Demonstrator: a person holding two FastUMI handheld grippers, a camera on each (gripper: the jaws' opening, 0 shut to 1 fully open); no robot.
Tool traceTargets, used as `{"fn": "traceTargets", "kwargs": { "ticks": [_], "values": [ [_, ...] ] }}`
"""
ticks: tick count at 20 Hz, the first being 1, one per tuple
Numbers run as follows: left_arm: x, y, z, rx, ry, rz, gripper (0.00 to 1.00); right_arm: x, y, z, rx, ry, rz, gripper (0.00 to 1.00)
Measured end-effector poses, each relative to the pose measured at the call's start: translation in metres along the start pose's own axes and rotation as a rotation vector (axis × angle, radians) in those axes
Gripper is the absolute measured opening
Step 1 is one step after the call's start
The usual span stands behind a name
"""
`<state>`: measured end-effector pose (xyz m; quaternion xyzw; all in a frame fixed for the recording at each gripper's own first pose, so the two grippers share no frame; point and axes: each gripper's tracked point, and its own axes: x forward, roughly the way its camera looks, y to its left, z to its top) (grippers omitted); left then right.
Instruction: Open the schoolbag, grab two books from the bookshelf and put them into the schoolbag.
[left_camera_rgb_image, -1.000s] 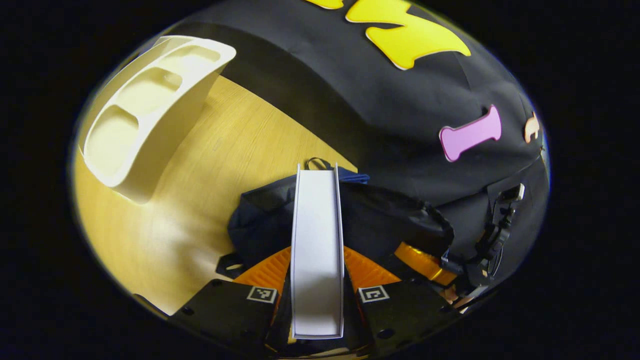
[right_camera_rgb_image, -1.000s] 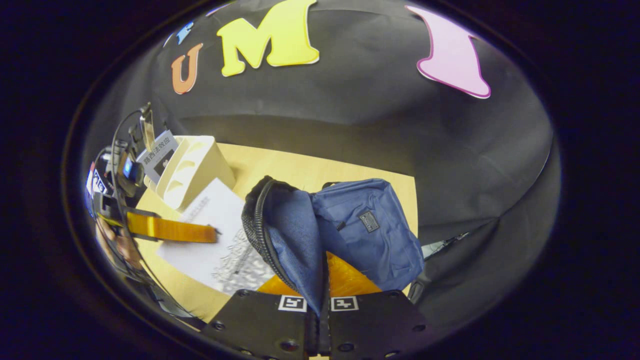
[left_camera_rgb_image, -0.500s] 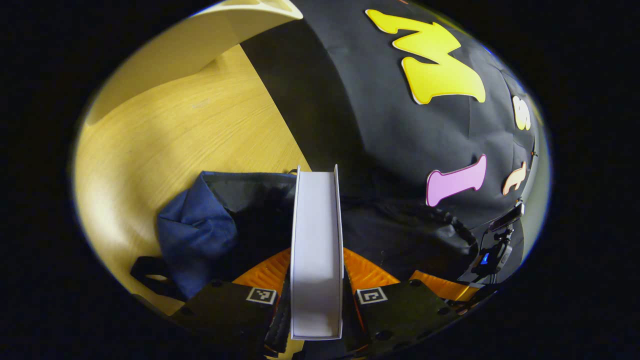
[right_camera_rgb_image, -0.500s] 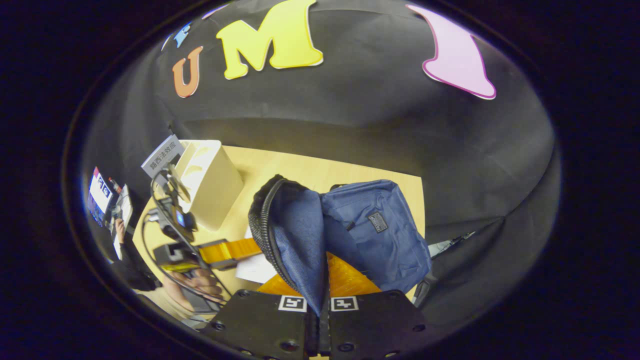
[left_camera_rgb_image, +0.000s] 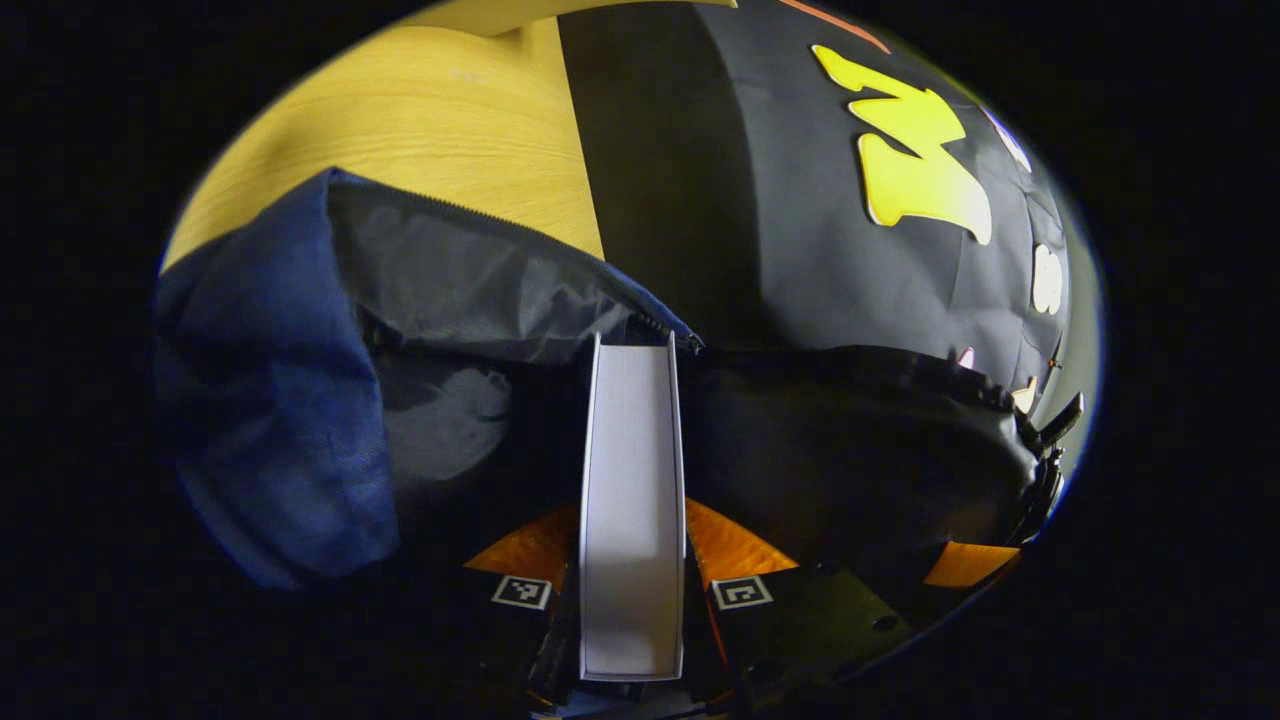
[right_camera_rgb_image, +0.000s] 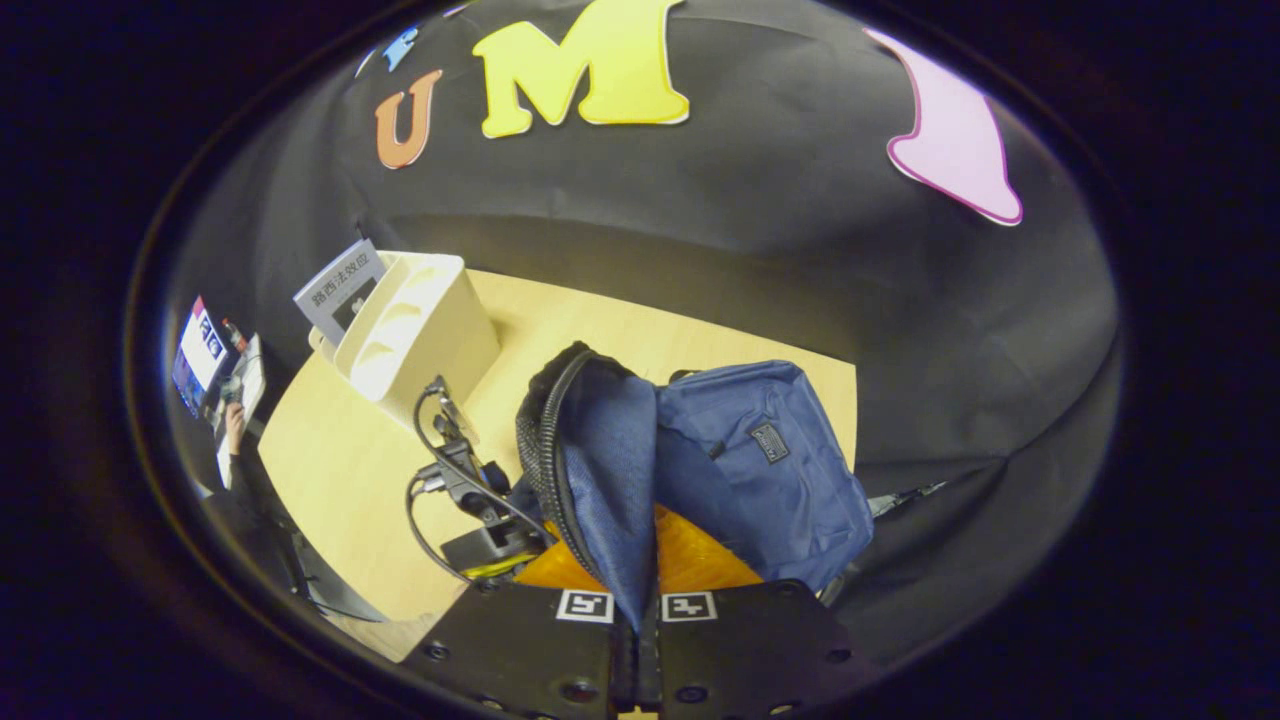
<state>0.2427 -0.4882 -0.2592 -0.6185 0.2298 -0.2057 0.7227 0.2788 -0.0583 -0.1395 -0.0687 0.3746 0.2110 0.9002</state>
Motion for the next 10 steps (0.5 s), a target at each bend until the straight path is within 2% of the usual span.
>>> {"fn": "traceTargets", "kwargs": {
  "ticks": [4,5,6,7,8,10],
  "values": [
    [0.010,0.003,-0.002,0.008,-0.020,0.015,0.45,0.002,0.007,0.002,-0.026,-0.010,-0.034,0.03],
    [0.006,0.003,-0.001,0.000,-0.026,0.024,0.39,0.004,0.007,0.003,-0.030,-0.013,-0.033,0.03],
    [0.005,0.005,-0.002,-0.013,-0.026,0.048,0.52,0.005,0.006,0.004,-0.018,-0.016,-0.030,0.03],
    [0.000,0.004,-0.003,-0.030,-0.013,0.068,0.47,0.005,0.005,0.003,0.008,-0.013,-0.024,0.03],
    [-0.007,0.005,-0.004,-0.012,0.010,0.117,0.48,0.005,0.001,0.002,0.019,-0.017,-0.033,0.03],
    [-0.023,0.012,-0.011,0.086,0.043,0.183,0.58,0.005,-0.007,0.005,0.029,-0.031,-0.058,0.03]
  ]
}}
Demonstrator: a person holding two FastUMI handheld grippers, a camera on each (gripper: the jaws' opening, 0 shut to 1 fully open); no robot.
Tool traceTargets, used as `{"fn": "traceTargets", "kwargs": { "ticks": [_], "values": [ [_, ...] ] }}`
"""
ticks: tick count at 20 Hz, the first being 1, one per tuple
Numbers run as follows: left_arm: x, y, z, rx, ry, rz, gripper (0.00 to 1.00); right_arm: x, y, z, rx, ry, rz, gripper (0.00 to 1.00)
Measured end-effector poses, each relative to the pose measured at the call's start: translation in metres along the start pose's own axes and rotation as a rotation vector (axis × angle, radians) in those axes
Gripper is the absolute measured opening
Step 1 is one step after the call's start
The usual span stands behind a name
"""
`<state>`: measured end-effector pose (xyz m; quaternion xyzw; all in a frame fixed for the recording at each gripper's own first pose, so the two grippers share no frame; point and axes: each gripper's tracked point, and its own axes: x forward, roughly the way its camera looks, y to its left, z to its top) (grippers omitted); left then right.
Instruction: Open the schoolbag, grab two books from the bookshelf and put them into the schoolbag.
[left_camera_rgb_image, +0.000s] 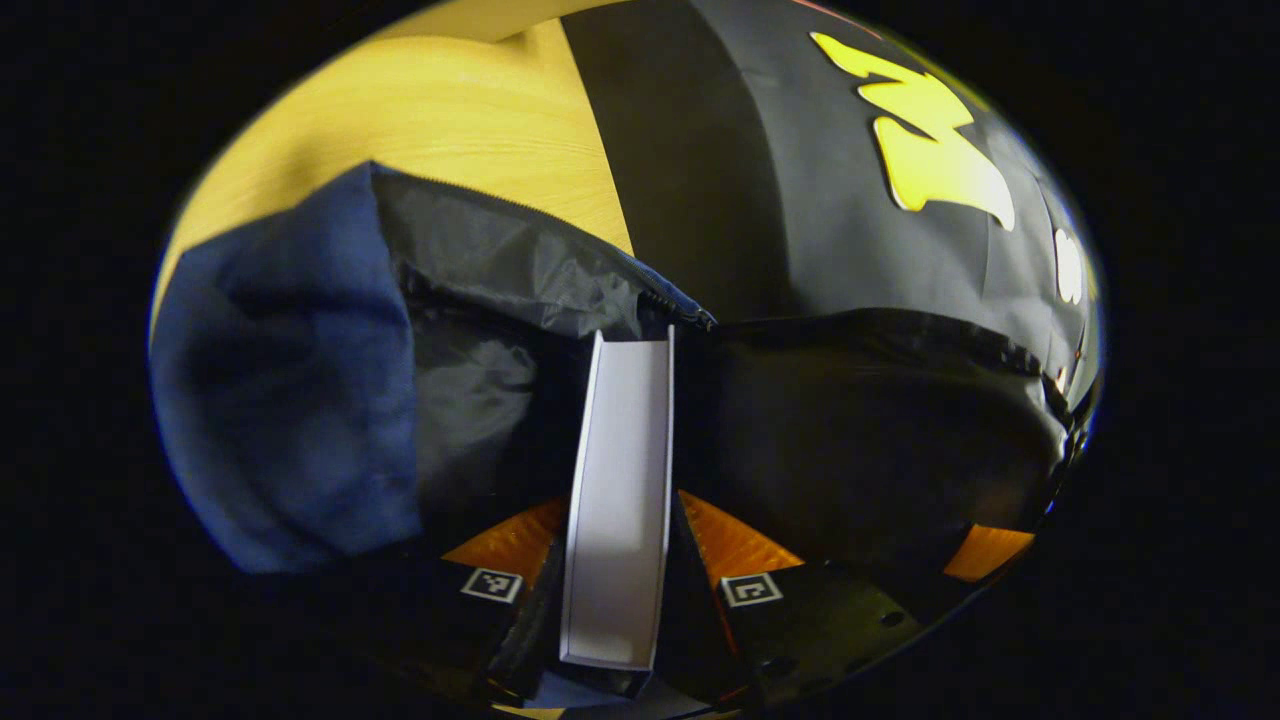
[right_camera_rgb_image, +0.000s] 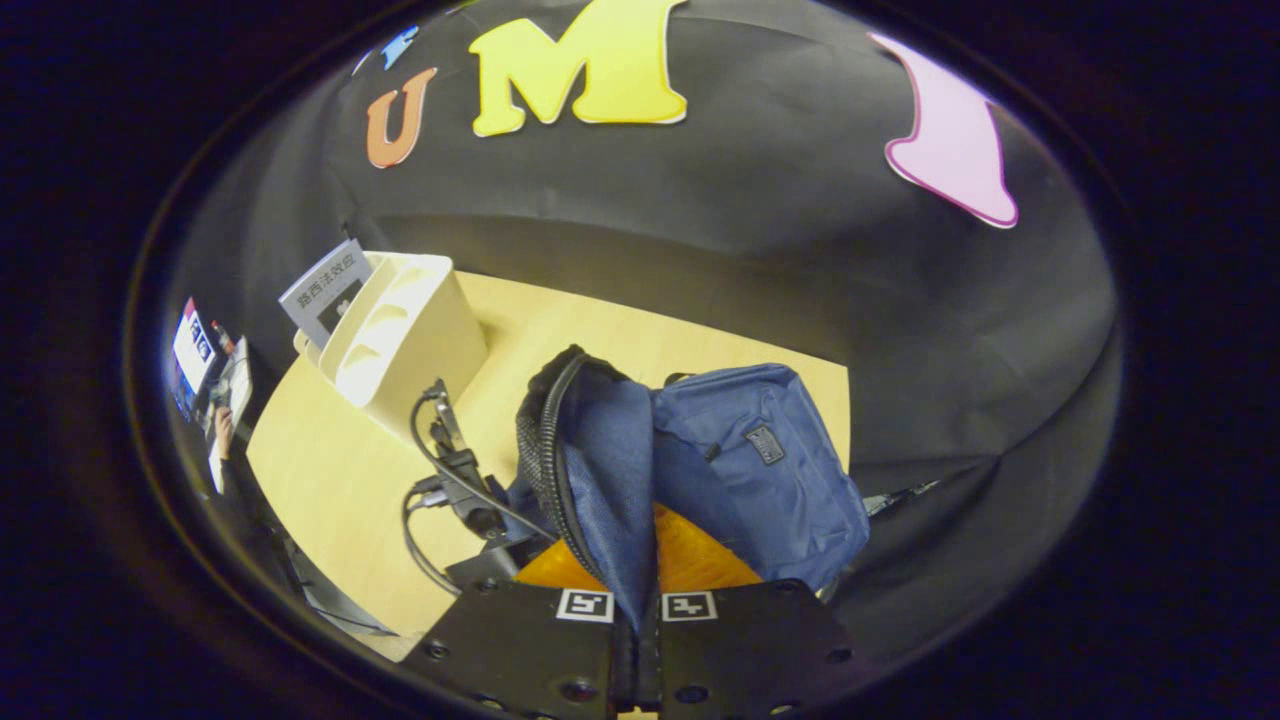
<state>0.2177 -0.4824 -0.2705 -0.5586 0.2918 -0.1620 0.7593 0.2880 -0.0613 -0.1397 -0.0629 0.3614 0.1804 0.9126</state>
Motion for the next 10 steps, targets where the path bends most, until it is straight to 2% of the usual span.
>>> {"fn": "traceTargets", "kwargs": {
  "ticks": [1,3,6,10],
  "values": [
    [-0.010,0.005,-0.001,0.036,0.014,0.034,0.72,0.000,-0.003,-0.002,-0.001,0.001,-0.012,0.03],
    [-0.029,0.010,0.003,0.082,0.053,0.084,0.87,0.001,-0.004,-0.004,0.010,-0.008,-0.019,0.03],
    [-0.069,0.004,0.011,0.162,0.088,0.107,0.88,0.000,-0.004,-0.011,0.041,-0.011,-0.023,0.00],
    [-0.137,0.009,0.034,0.349,0.110,0.201,0.88,-0.003,-0.001,-0.014,0.104,-0.029,-0.043,0.03]
  ]
}}
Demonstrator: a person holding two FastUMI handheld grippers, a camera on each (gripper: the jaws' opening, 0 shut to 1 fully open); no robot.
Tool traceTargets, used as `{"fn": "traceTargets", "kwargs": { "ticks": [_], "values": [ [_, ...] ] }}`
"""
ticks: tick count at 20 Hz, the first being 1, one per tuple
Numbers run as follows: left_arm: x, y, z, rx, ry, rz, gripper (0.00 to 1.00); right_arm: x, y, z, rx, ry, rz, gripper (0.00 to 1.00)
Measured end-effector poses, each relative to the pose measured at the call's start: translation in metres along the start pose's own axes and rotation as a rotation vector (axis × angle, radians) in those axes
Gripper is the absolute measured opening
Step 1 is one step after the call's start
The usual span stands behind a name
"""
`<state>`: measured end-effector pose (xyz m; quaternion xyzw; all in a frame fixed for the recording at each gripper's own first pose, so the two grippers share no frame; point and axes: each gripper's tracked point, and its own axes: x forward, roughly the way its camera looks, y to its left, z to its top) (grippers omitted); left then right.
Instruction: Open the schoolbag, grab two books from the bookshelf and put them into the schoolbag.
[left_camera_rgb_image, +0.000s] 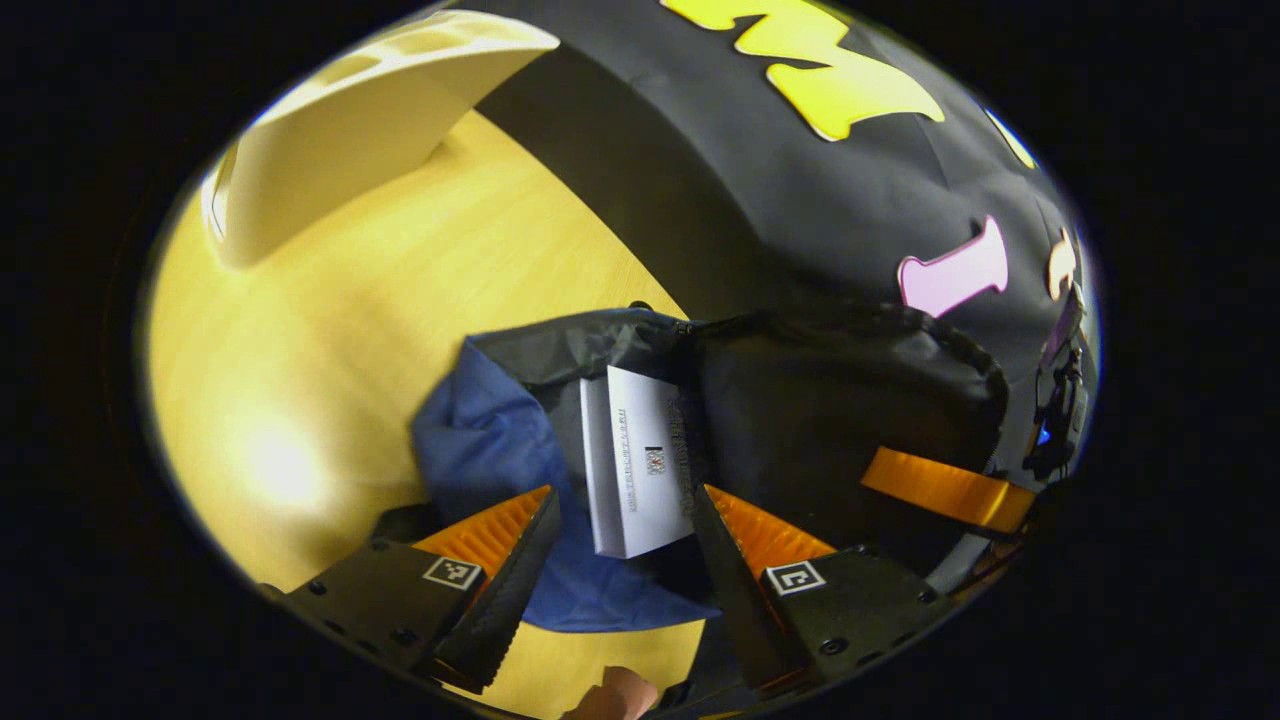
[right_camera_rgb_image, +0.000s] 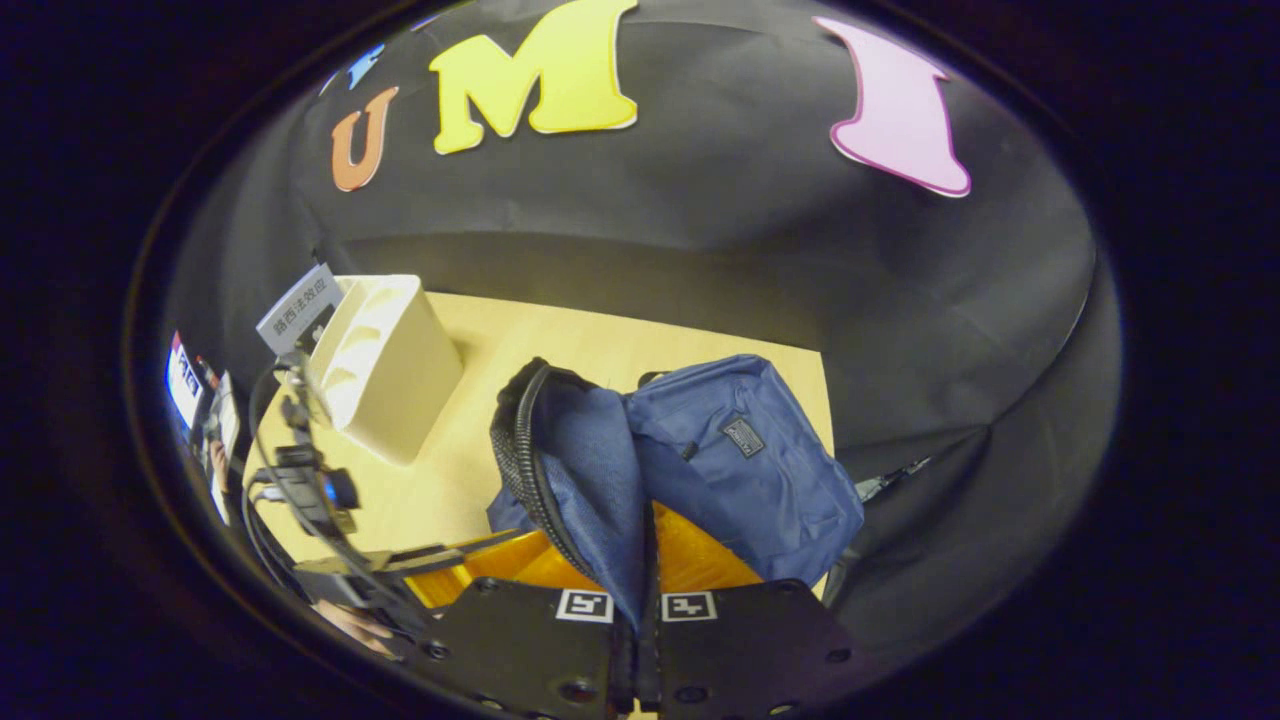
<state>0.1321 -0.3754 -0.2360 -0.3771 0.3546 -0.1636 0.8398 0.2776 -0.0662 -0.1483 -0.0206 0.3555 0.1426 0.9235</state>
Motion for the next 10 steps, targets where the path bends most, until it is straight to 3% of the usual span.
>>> {"fn": "traceTargets", "kwargs": {
  "ticks": [5,10],
  "values": [
    [-0.097,0.037,0.045,0.206,-0.019,0.141,0.88,-0.002,0.008,-0.007,0.035,-0.020,-0.007,0.03],
    [-0.176,0.079,0.099,0.497,-0.067,0.321,0.88,-0.002,0.011,-0.009,0.105,-0.034,-0.009,0.03]
  ]
}}
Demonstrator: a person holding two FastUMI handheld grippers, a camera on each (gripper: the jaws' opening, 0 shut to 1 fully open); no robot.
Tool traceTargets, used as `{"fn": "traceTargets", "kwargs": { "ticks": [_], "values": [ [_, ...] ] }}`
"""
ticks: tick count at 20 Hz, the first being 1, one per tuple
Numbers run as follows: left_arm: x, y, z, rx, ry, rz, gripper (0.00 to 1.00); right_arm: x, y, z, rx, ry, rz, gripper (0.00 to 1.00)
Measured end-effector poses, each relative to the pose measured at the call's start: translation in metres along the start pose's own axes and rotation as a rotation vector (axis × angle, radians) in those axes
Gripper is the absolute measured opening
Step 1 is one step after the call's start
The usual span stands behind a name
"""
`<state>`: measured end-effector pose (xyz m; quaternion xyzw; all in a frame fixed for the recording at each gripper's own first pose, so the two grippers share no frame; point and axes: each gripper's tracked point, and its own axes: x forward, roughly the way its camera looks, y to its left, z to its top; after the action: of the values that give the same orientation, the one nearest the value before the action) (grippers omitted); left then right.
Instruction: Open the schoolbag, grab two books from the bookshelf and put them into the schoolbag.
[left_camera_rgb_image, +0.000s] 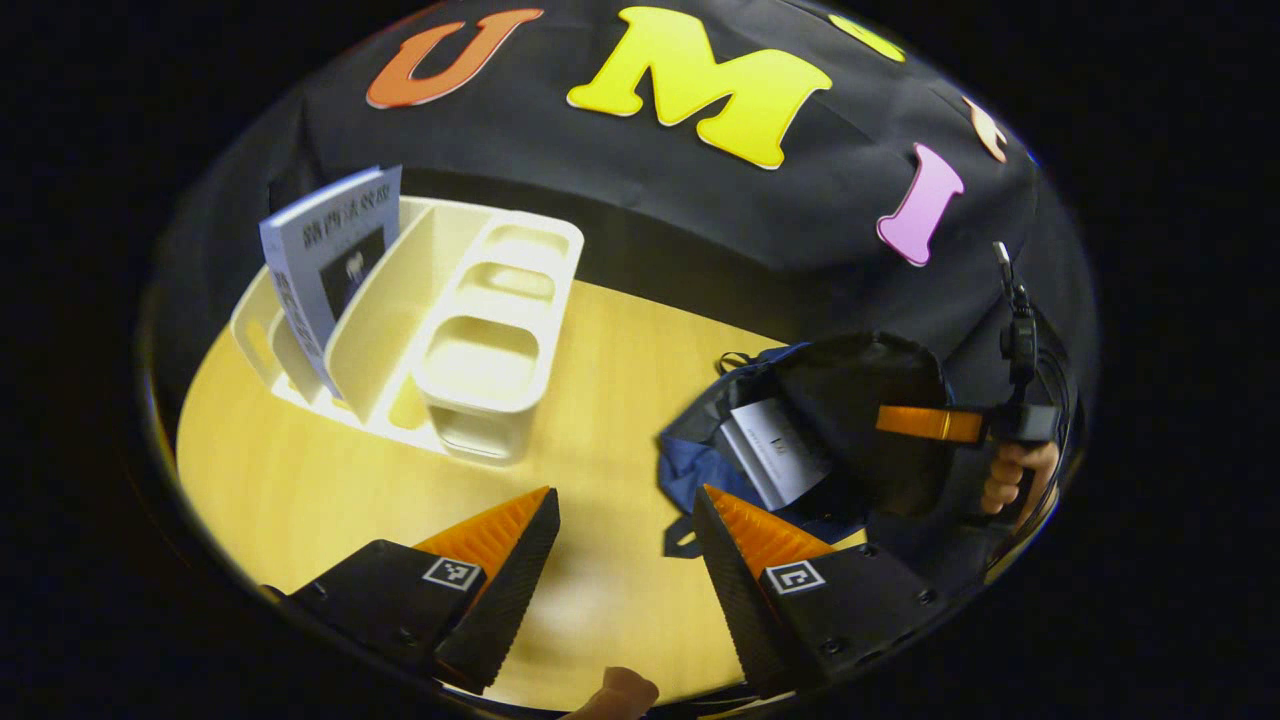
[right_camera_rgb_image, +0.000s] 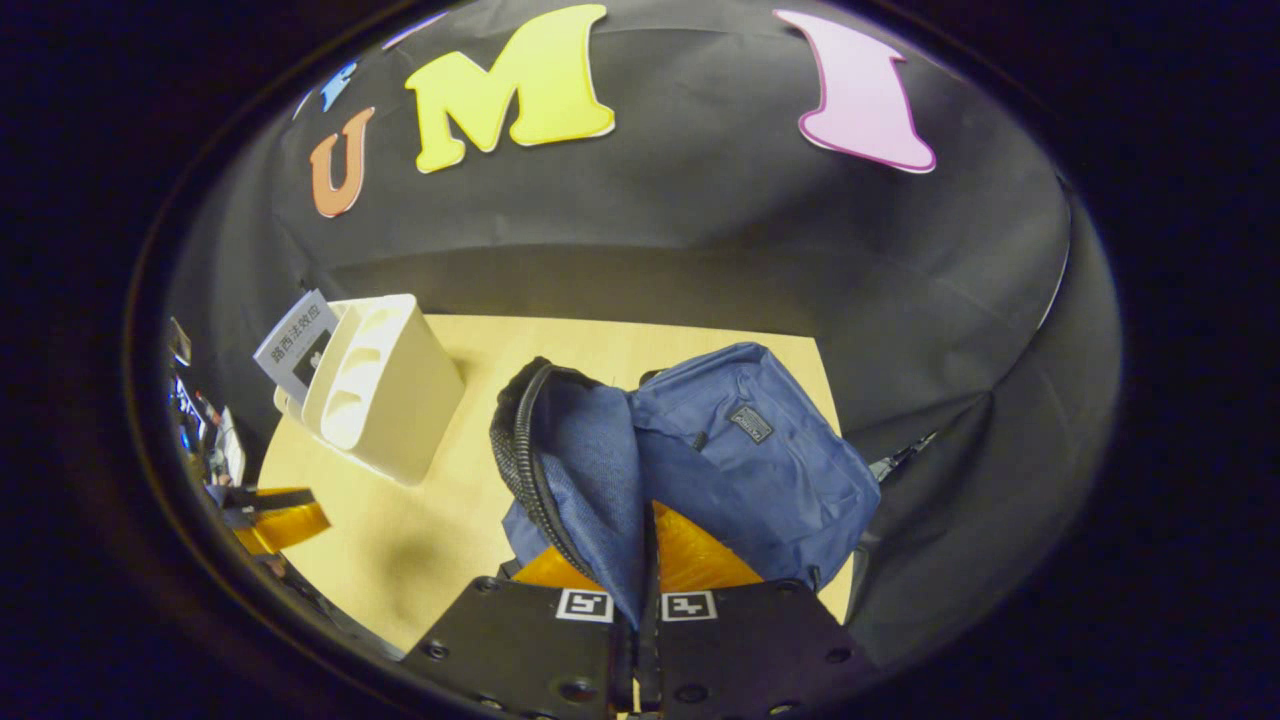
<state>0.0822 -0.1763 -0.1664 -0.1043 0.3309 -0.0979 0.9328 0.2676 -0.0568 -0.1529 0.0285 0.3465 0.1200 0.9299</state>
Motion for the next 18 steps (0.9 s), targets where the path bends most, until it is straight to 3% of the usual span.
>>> {"fn": "traceTargets", "kwargs": {
  "ticks": [8,15,18],
  "values": [
    [-0.057,0.101,0.076,0.101,-0.034,0.151,0.88,-0.011,-0.012,-0.001,0.004,-0.023,-0.032,0.03],
    [-0.081,0.155,0.186,0.468,-0.089,0.319,0.84,-0.006,-0.013,0.001,0.013,-0.011,-0.060,0.03],
    [-0.065,0.172,0.217,0.444,-0.070,0.344,0.87,-0.006,-0.012,0.002,0.010,-0.007,-0.071,0.03]
  ]
}}
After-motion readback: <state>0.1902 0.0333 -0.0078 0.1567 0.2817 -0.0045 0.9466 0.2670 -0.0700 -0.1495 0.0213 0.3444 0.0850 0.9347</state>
